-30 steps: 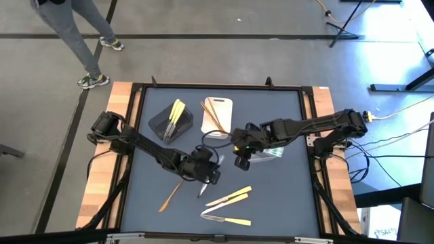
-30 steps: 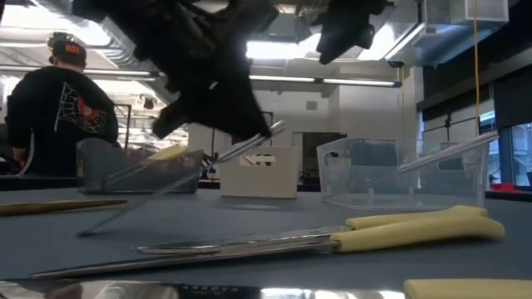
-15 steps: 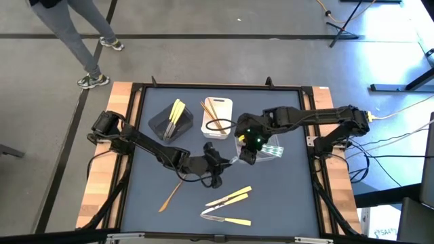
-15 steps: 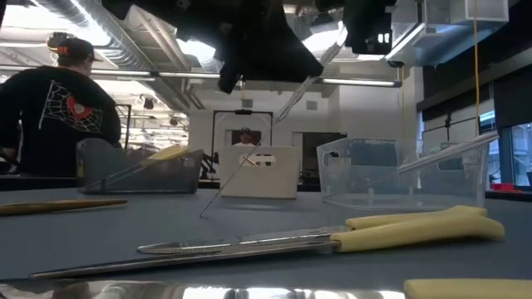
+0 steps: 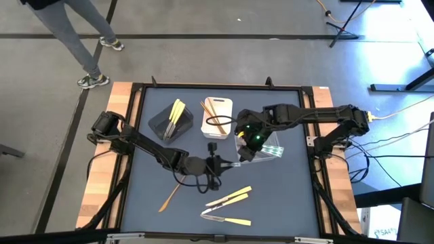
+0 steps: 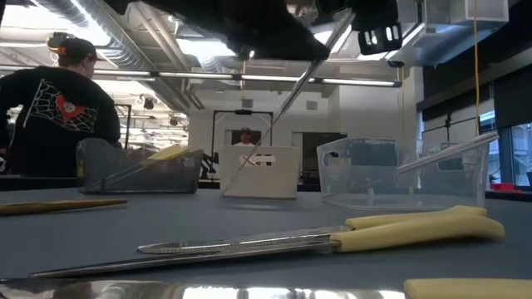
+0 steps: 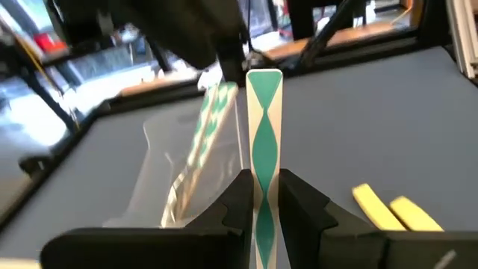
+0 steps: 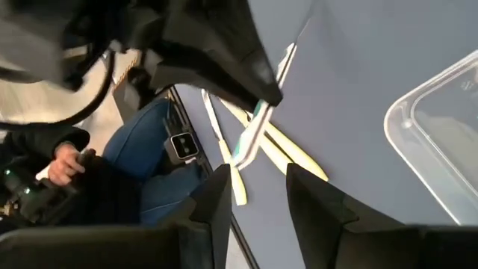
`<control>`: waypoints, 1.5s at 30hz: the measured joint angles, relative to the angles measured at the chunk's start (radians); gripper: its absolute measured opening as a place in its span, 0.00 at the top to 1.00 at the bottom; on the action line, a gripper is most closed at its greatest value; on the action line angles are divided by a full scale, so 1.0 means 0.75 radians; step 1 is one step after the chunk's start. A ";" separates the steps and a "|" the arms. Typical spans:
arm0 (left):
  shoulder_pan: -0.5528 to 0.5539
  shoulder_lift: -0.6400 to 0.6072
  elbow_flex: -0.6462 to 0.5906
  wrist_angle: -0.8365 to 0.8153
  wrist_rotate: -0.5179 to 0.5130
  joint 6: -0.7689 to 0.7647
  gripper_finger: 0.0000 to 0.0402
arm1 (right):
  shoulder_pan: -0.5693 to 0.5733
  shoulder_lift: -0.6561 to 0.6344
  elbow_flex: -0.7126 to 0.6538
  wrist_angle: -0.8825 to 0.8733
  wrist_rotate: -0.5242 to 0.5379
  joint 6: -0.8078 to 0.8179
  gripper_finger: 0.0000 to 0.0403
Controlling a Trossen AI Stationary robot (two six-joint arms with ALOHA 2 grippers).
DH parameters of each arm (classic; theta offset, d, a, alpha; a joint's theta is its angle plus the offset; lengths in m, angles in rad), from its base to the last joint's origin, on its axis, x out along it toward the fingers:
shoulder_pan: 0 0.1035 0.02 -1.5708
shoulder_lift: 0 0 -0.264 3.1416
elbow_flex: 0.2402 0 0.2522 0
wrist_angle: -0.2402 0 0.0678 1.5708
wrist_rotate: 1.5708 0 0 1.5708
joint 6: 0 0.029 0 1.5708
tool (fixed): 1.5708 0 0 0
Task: Sort silverware by color (type)
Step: Put the green knife into the transparent bin
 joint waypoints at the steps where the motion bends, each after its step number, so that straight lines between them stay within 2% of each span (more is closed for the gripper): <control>1: -0.001 0.000 0.000 0.028 0.000 0.037 0.89 | 0.001 0.000 0.000 0.000 0.010 0.018 0.71; 5: 0.000 0.000 0.000 0.092 0.000 0.167 0.89 | 0.002 0.007 0.000 0.005 0.039 0.132 0.71; 9: 0.000 0.000 0.000 0.093 -0.001 0.204 0.89 | 0.002 0.019 -0.001 0.042 0.035 0.231 0.71; 17: 0.000 0.000 0.000 0.088 -0.002 0.204 0.89 | 0.002 0.029 -0.001 0.164 -0.017 0.245 0.71; 27: 0.000 0.000 0.000 0.088 -0.003 0.246 0.89 | 0.017 0.029 -0.001 0.156 -0.013 0.304 0.71; 36: 0.000 0.000 0.000 0.088 -0.004 0.249 0.89 | 0.082 0.029 -0.001 0.145 0.094 0.342 0.71; 45: -0.001 0.000 0.000 0.088 -0.004 0.248 0.89 | 0.100 0.029 -0.001 0.116 0.129 0.343 0.71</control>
